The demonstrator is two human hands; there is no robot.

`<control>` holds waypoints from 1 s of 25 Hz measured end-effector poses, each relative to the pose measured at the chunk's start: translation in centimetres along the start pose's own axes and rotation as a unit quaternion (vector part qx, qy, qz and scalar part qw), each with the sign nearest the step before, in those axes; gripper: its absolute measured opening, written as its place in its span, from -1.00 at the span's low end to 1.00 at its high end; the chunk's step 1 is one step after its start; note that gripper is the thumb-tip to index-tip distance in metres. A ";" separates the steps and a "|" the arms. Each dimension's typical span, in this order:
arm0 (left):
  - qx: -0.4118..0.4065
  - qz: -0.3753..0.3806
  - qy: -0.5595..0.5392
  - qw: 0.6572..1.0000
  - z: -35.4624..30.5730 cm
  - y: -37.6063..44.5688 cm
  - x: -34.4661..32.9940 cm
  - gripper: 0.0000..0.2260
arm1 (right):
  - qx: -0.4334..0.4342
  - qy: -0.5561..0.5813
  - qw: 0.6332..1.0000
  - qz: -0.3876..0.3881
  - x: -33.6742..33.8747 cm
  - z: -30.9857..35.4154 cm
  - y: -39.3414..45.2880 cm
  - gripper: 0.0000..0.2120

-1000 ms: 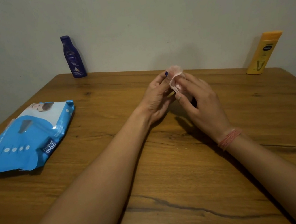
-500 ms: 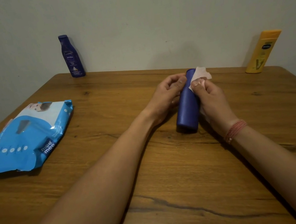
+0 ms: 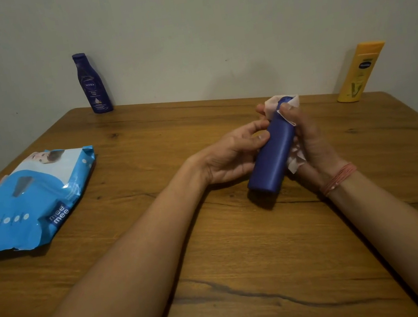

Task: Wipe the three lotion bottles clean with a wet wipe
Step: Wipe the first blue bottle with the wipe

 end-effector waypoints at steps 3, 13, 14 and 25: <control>0.042 0.079 -0.066 0.994 0.4 -0.1 -1.5 -0.57 | -0.011 0.122 0.990 0.071 -0.6 0.3 -0.2 -0.76; -0.103 -0.223 0.430 0.869 -0.3 1.4 -0.4 -0.42 | 0.026 0.076 0.978 -0.192 3.2 0.0 0.8 -0.79; -0.119 -0.249 0.479 0.833 -0.4 1.6 -0.6 -0.42 | 0.030 0.069 0.979 -0.191 3.3 0.0 0.9 -0.77; -0.113 -0.252 0.537 0.797 -0.2 1.4 -1.6 -0.55 | 0.098 0.118 0.981 -0.116 2.2 1.6 1.0 -0.79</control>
Point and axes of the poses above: each hand's wrist, its own y-axis towards the middle knuckle, its own x-axis out of the back of the hand, z = x × y, the point moved 5 cm from there along y, towards the middle knuckle, and after that the axes turned 4 degrees about x, right-handed, at the moved point
